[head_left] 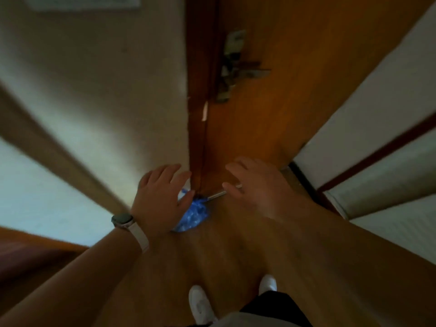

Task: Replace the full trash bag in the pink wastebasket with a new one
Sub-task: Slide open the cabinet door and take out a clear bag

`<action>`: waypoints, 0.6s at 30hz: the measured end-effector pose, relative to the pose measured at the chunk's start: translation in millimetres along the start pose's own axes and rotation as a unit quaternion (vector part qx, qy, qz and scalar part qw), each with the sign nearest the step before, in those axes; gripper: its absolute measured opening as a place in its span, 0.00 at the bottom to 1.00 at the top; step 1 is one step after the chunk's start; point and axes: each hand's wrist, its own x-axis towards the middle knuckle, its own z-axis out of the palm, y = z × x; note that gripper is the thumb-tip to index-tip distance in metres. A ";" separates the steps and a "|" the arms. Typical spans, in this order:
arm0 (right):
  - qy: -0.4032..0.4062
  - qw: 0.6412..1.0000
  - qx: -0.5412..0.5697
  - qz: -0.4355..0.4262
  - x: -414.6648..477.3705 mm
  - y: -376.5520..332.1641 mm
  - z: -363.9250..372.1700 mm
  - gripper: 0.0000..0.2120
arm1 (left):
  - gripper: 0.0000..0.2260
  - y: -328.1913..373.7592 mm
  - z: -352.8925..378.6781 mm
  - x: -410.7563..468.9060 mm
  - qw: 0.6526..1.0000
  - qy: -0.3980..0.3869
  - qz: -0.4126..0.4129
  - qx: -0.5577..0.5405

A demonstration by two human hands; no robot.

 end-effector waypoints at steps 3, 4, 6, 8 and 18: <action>-0.001 0.998 -0.024 0.052 -38.1 30.1 -23.2 0.26 | 0.21 35.2 -7.7 16.3 0.997 0.021 0.080 -0.005; 0.000 0.997 -0.033 0.066 -48.8 39.3 -30.1 0.27 | 0.21 47.0 -9.6 22.0 0.995 0.029 0.100 -0.004; -0.002 0.994 -0.044 0.096 -71.8 56.4 -42.5 0.28 | 0.22 73.6 -11.7 33.8 0.991 0.029 0.132 -0.003; 0.009 0.990 -0.052 0.133 -99.1 74.5 -50.7 0.27 | 0.23 105.9 -12.5 46.0 0.987 0.017 0.160 -0.010; 0.076 0.947 -0.034 0.310 -282.0 153.9 -89.9 0.24 | 0.23 309.8 -2.6 44.0 0.948 0.010 0.317 0.030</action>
